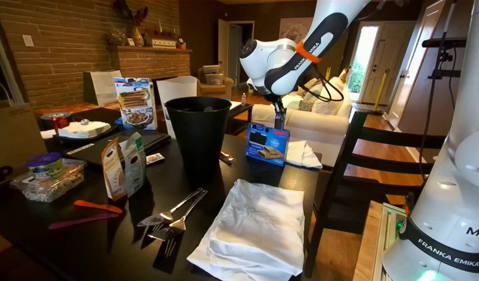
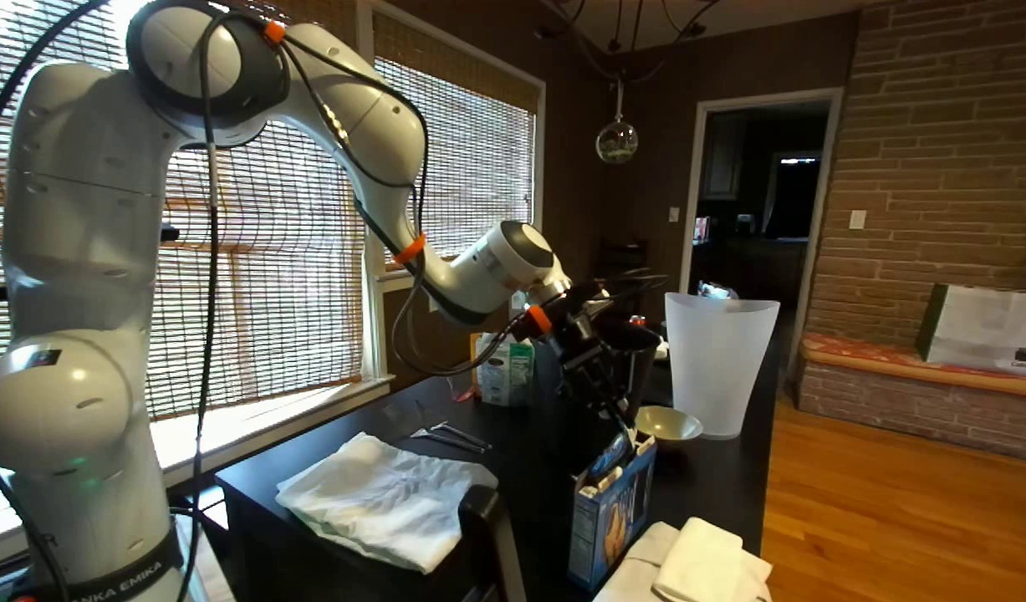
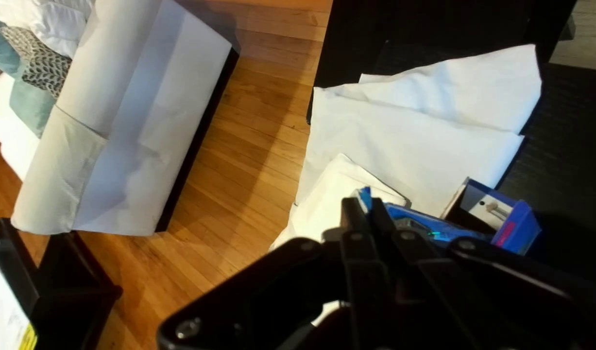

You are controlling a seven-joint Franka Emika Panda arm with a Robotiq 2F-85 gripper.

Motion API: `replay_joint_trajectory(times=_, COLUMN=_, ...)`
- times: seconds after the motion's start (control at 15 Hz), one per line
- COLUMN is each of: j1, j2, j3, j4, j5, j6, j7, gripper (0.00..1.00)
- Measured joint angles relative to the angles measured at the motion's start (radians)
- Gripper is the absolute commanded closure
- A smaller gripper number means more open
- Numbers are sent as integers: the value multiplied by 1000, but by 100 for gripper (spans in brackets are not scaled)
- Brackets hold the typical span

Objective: Put the candy bar into the box

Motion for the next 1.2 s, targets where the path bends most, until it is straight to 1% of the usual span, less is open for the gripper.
replay_joint_trajectory(times=1.2, j1=1, j2=8, j3=8, j4=-43, j5=-19, j6=0, j7=25, gripper=98)
